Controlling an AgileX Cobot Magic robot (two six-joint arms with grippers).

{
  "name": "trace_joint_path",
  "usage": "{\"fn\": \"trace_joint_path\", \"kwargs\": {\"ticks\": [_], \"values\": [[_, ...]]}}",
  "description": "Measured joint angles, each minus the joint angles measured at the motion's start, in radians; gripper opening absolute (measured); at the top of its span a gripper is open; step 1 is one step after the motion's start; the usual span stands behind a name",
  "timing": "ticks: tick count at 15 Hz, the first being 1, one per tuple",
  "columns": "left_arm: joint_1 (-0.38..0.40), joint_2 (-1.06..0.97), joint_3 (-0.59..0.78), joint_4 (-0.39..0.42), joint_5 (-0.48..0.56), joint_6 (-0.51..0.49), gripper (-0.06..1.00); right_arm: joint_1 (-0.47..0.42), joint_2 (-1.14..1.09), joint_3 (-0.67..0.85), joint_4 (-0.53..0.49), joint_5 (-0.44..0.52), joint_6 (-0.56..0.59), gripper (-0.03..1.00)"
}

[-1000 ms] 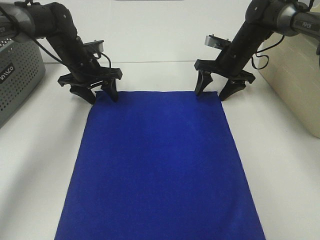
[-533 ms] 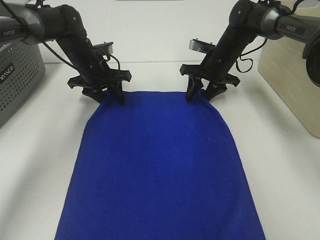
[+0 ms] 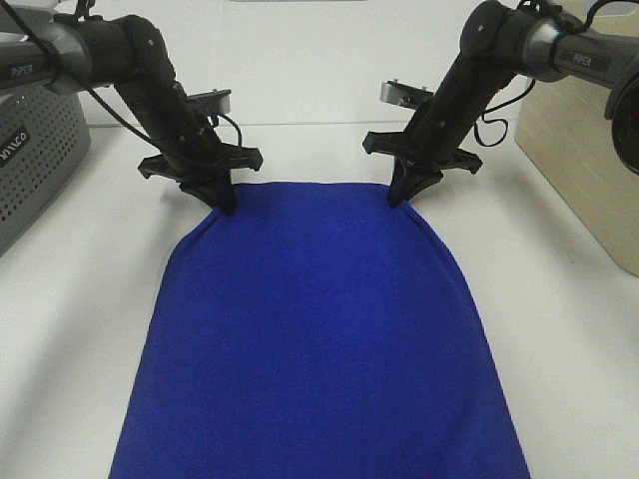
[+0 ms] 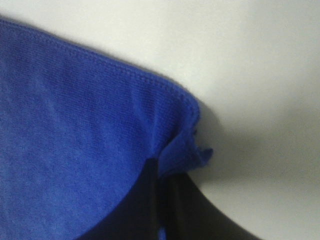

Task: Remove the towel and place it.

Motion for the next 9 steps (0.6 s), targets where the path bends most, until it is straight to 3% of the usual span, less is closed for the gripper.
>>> {"fn": "trace_joint_path", "kwargs": {"ticks": [5, 9], "values": [[-0.008, 0.008, -0.039, 0.044, 0.025, 0.006, 0.01, 0.0, -0.039, 0.0, -0.06, -0.012, -0.057, 0.02], [-0.009, 0.035, -0.184, 0.104, 0.055, 0.008, 0.01, 0.0, -0.061, -0.026, -0.072, -0.065, -0.096, 0.02]]}}
